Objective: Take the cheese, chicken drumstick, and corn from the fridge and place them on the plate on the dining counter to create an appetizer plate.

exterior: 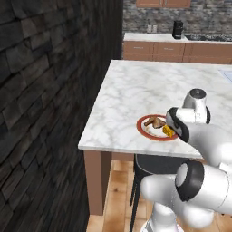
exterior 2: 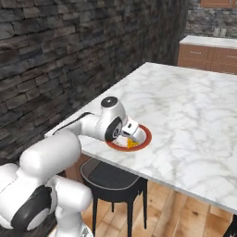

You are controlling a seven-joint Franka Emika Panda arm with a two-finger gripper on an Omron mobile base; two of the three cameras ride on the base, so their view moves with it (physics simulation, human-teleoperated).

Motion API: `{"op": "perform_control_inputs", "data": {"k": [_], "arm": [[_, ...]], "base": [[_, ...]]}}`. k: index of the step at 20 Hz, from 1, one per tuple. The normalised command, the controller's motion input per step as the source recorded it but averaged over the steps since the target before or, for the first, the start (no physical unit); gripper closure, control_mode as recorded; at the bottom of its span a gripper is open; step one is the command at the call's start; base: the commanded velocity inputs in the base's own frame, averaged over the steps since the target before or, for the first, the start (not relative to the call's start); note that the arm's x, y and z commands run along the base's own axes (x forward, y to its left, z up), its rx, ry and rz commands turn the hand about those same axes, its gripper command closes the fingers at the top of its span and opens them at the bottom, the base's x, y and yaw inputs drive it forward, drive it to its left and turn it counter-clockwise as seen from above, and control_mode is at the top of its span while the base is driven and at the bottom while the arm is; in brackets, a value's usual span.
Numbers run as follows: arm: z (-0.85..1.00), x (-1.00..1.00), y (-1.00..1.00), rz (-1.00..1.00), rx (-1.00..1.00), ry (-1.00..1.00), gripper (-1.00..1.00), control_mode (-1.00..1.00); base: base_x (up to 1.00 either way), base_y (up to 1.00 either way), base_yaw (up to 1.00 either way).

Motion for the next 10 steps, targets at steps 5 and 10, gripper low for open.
{"op": "perform_control_inputs", "data": {"k": [5, 10], "arm": [[1.0, -1.0, 0.12, 0.03, -0.03, -0.4, -1.0, -1.0], [1.0, -0.93, 0.3, 0.04, -0.02, -0.18, -1.0, -1.0]], "base": [[0.0, 0.0, 0.0], [0.0, 0.0, 0.0]]}}
